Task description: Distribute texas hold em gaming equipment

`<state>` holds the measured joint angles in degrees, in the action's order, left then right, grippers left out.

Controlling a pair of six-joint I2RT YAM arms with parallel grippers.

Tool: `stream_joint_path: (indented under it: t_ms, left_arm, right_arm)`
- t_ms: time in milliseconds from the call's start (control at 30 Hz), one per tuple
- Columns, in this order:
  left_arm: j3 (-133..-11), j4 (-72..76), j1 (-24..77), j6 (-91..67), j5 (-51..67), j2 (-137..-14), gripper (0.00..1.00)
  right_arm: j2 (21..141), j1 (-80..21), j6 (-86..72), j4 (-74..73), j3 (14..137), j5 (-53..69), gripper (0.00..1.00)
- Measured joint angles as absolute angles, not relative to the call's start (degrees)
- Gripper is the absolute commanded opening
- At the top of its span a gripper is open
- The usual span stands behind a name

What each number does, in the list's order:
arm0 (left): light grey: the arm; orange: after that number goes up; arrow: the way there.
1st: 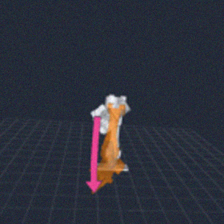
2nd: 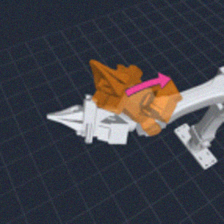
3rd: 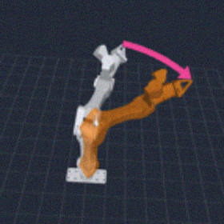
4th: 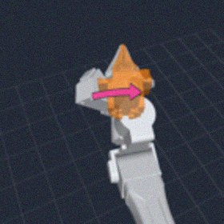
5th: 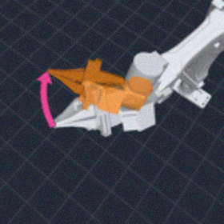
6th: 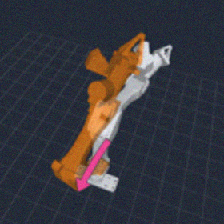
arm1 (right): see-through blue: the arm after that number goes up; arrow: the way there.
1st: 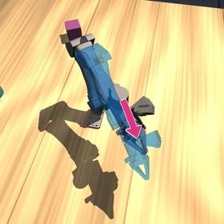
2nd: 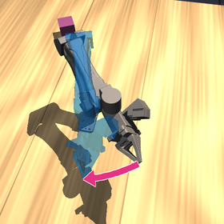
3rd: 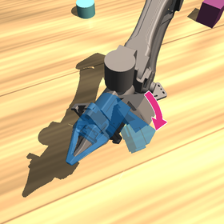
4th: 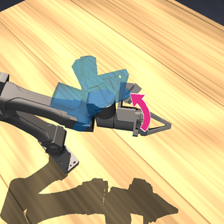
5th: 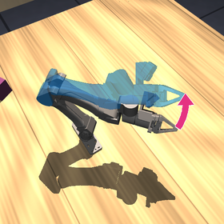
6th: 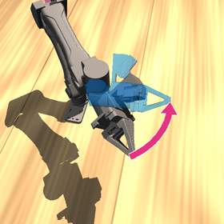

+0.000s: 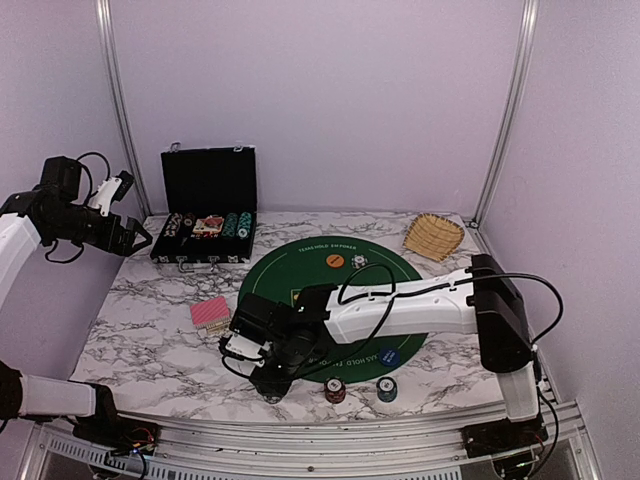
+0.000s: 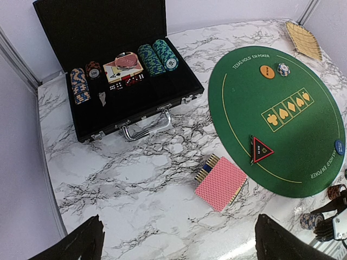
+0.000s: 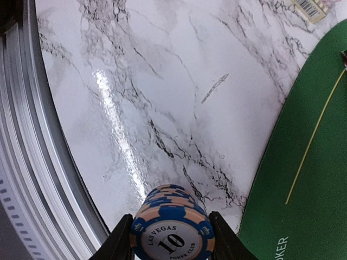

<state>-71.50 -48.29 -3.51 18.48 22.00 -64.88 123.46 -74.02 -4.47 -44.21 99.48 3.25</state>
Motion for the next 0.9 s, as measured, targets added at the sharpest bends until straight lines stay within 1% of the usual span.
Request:
stream_joint_path:
  t_ms: [200, 433, 667, 900]
  left_arm:
    - [-71.5, -48.3, -3.5, 18.5, 22.0, -64.9, 0.99]
    - [-71.5, -48.3, -3.5, 18.5, 22.0, -64.9, 0.99]
    - [-71.5, -48.3, -3.5, 18.5, 22.0, -64.9, 0.99]
    - [-71.5, -48.3, -3.5, 18.5, 22.0, -64.9, 0.99]
  right_arm:
    - [122.4, -72.4, -4.6, -44.7, 101.4, 2.9, 0.27]
    - [122.4, -65.6, -4.5, -44.7, 101.8, 2.1, 0.25]
    - [126.5, -60.5, -4.3, -42.8, 106.6, 1.7, 0.24]
    - [133.1, -59.8, -4.3, -41.5, 110.3, 2.8, 0.25]
